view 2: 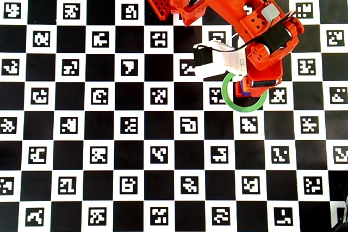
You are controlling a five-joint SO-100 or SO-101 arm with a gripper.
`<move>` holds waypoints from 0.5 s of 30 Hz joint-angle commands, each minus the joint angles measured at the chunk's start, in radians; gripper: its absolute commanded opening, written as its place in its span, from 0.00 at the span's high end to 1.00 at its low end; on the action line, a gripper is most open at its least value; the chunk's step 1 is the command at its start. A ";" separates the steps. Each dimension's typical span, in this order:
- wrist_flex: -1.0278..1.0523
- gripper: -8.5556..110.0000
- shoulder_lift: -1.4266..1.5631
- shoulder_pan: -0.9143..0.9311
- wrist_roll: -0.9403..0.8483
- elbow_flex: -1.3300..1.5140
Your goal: Grab the red cube then put it in the green circle then put the blue cube on top and finally the orange cube on top
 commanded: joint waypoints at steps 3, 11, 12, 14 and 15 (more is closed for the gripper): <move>0.005 0.69 0.038 0.009 -0.029 -0.012; 0.089 0.60 0.058 0.021 -0.041 -0.106; 0.106 0.59 0.063 0.028 -0.046 -0.129; 0.133 0.58 0.075 0.038 -0.054 -0.170; 0.143 0.58 0.084 0.043 -0.060 -0.186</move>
